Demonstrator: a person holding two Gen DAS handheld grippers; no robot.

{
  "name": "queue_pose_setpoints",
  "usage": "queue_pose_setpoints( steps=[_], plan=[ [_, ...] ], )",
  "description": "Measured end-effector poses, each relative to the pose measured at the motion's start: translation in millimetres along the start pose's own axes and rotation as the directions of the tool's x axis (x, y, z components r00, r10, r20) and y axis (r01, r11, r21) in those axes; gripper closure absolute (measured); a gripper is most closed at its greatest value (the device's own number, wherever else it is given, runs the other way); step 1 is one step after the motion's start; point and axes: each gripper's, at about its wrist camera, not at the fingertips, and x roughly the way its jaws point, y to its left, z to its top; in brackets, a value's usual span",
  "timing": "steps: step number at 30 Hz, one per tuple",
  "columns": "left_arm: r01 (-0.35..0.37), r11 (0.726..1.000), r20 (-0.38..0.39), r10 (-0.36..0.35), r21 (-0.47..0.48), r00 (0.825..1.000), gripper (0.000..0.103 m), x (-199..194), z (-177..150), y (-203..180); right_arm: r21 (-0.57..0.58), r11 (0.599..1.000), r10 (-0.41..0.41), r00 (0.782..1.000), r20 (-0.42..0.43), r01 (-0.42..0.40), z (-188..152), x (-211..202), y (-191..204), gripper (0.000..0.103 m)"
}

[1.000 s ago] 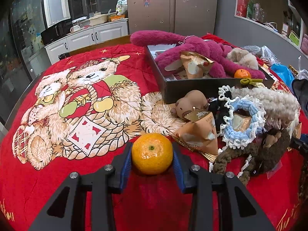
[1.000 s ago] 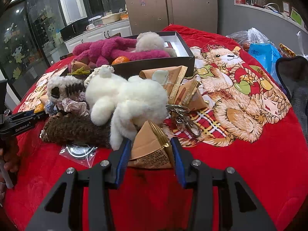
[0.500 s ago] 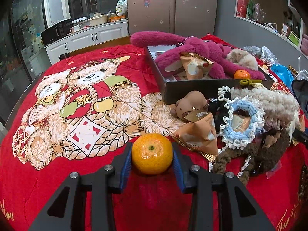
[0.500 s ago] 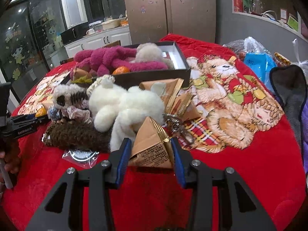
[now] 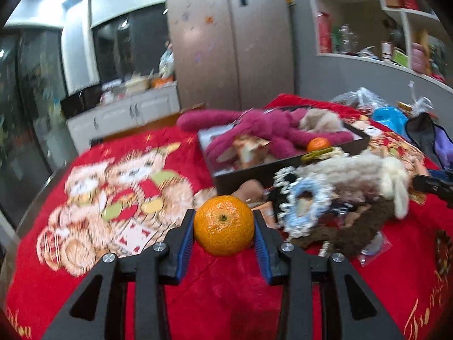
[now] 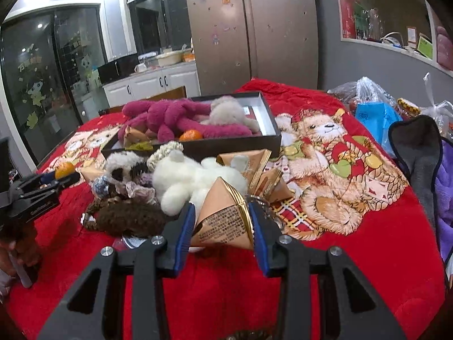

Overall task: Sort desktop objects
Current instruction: 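Lift the orange with the left gripper while the right gripper lifts the triangular snack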

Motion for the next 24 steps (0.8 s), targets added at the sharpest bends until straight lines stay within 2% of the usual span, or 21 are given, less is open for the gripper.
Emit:
queue_pose_setpoints(
  steps=[9,16,24],
  plan=[
    [0.018,1.000,0.001,-0.018,-0.016,1.000,0.064,1.0,0.8,3.0,0.010,1.000,0.015,1.000,0.019,-0.015,0.3,-4.9,-4.3,0.064],
    [0.029,0.999,0.006,-0.029,0.013,1.000,0.064,-0.2,-0.8,-3.3,-0.001,1.000,0.022,1.000,-0.002,-0.022,-1.1,0.0,-3.8,0.064],
    [0.030,1.000,0.003,-0.030,0.004,1.000,0.064,0.2,-0.6,-1.4,-0.020,0.999,0.034,0.999,0.029,-0.034,-1.1,-2.7,1.3,0.064]
  ],
)
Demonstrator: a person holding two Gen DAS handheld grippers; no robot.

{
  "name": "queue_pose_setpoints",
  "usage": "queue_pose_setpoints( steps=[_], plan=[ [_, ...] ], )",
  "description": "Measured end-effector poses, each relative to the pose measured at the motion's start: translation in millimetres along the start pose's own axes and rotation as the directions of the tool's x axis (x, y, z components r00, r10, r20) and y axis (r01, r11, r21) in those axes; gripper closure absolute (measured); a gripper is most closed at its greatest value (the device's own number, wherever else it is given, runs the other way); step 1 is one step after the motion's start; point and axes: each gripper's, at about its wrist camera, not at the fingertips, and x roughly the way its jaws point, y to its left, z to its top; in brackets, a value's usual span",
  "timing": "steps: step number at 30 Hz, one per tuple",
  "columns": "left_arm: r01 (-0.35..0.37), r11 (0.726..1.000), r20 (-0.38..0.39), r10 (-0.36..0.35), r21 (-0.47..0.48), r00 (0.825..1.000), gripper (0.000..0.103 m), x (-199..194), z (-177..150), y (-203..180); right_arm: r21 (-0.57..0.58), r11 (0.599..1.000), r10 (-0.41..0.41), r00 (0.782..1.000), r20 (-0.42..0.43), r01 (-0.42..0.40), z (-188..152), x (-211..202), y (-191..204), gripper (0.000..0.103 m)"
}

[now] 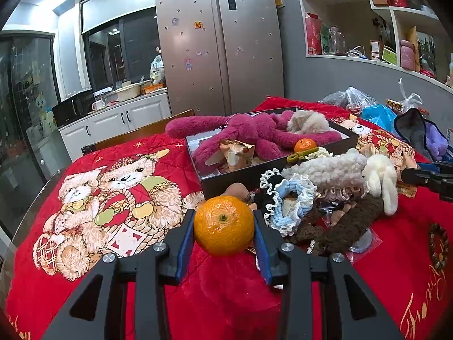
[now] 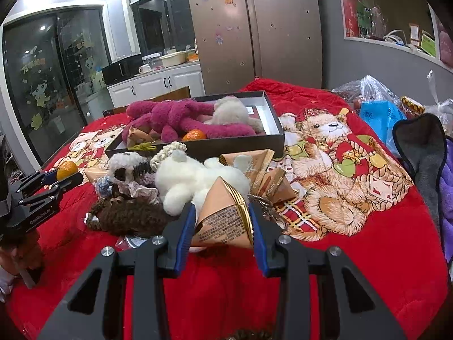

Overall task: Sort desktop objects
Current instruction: 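Lift the orange with the left gripper while the right gripper lifts the triangular snack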

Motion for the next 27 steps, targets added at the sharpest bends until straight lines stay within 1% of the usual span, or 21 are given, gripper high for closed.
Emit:
queue_pose_setpoints(
  steps=[4,9,13,15,17,18,21,24,25,27],
  plan=[
    [0.022,0.999,0.007,-0.022,-0.034,1.000,0.064,-3,1,3,-0.018,1.000,0.010,1.000,0.022,-0.010,0,-4,6,0.064],
    [0.036,0.999,0.047,-0.035,-0.022,0.998,0.064,-17,7,-6,-0.019,0.999,0.031,0.996,0.079,-0.029,5,-19,9,0.064],
    [0.071,0.996,0.058,-0.068,-0.053,0.996,0.064,-26,22,-10,0.000,0.999,0.043,0.993,0.108,-0.043,13,-26,10,0.067],
    [0.082,0.995,0.073,-0.078,-0.058,0.994,0.064,-31,30,-13,0.016,0.998,0.050,0.993,0.111,-0.052,20,-28,10,0.069],
    [0.099,0.993,0.090,-0.093,-0.067,0.992,0.064,-34,40,-16,0.022,0.998,0.059,0.992,0.115,-0.062,27,-28,11,0.074],
    [0.111,0.991,0.094,-0.104,-0.073,0.990,0.064,-35,44,-17,0.022,0.998,0.057,0.991,0.117,-0.060,31,-28,11,0.074],
    [0.136,0.984,0.081,-0.127,-0.113,0.989,0.064,-32,54,-17,0.029,0.999,0.033,0.993,0.115,-0.037,36,-24,9,0.075],
    [0.153,0.978,0.063,-0.145,-0.139,0.987,0.064,-26,51,-18,0.067,0.995,0.064,0.997,0.052,-0.068,30,-13,0,0.075],
    [0.154,0.979,0.052,-0.148,-0.136,0.988,0.064,-23,48,-18,0.073,0.994,0.082,0.996,0.029,-0.084,27,-11,-3,0.076],
    [0.152,0.980,0.039,-0.148,-0.132,0.988,0.064,-21,42,-18,0.083,0.993,0.090,0.996,0.001,-0.090,20,-8,-10,0.075]
  ],
)
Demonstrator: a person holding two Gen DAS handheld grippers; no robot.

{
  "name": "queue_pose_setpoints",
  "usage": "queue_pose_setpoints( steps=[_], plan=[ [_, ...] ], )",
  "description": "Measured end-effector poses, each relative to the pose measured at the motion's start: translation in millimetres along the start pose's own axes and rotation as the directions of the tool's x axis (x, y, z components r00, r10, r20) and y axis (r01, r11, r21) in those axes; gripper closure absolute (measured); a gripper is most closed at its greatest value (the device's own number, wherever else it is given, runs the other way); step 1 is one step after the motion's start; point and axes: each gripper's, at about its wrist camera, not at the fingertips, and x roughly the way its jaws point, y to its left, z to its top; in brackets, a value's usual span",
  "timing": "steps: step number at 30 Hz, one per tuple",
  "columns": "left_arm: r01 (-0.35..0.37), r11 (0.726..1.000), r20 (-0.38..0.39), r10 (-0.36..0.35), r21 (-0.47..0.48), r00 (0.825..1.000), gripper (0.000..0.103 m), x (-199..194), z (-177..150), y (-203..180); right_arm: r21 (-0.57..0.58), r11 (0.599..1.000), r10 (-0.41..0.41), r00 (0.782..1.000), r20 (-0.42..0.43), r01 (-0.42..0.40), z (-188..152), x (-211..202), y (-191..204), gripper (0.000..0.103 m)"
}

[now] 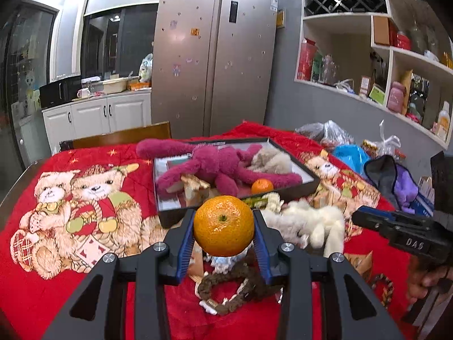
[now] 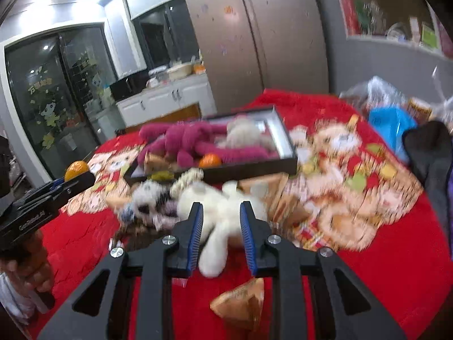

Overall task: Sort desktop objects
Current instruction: 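Lift the orange with the left gripper while the right gripper lifts the triangular snack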

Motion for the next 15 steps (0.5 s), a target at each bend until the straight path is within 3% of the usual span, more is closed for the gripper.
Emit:
queue_pose_setpoints(
  steps=[5,10,13,15],
  plan=[
    [-0.015,1.000,-0.007,0.016,0.002,1.000,0.064,1,-8,6,-0.010,1.000,0.023,0.996,-0.090,-0.024,-12,1,-14,0.074],
    [-0.021,1.000,-0.023,0.021,-0.004,1.000,0.064,4,-11,10,-0.073,0.997,-0.013,0.978,-0.208,-0.002,-26,19,-8,0.074],
    [-0.024,1.000,-0.033,0.023,-0.006,0.999,0.064,7,-14,11,-0.118,0.993,-0.025,0.971,-0.239,-0.003,-34,22,1,0.073],
    [-0.028,1.000,-0.037,0.028,0.007,0.999,0.064,9,-16,9,-0.158,0.987,-0.025,0.963,-0.267,-0.018,-41,23,7,0.066]
  ],
)
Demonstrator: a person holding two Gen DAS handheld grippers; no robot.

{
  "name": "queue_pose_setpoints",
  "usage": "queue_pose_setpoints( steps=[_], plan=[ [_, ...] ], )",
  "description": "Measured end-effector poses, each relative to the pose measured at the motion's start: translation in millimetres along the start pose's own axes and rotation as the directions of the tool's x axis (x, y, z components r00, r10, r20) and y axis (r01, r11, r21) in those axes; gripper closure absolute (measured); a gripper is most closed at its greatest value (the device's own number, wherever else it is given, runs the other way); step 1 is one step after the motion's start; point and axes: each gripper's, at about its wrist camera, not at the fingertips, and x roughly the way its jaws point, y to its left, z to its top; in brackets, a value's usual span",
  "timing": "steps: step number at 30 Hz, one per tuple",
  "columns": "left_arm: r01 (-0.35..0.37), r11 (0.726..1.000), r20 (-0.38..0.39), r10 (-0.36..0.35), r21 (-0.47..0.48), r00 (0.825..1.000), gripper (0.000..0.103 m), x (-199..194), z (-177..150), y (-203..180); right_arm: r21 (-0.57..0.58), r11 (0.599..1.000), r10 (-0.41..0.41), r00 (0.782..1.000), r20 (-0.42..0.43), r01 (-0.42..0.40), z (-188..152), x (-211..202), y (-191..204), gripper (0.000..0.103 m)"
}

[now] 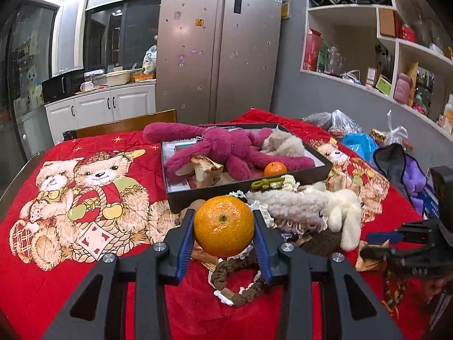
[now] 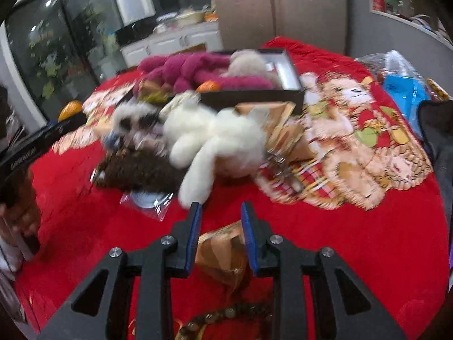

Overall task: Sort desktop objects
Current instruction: 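Lift the orange with the left gripper while the right gripper lifts the triangular snack, then carry the orange and triangular snack over the black box and lower them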

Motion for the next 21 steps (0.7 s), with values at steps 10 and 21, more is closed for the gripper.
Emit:
queue_pose_setpoints(
  steps=[10,21],
  plan=[
    [0.018,1.000,-0.011,-0.018,0.026,1.000,0.064,0,-7,-9,0.030,0.996,-0.083,0.996,0.013,0.083,-35,-3,2,0.053],
    [0.016,1.000,-0.011,-0.016,0.025,1.000,0.064,1,-10,-10,0.068,0.981,-0.189,0.974,0.127,0.181,-42,-21,6,0.065]
  ],
)
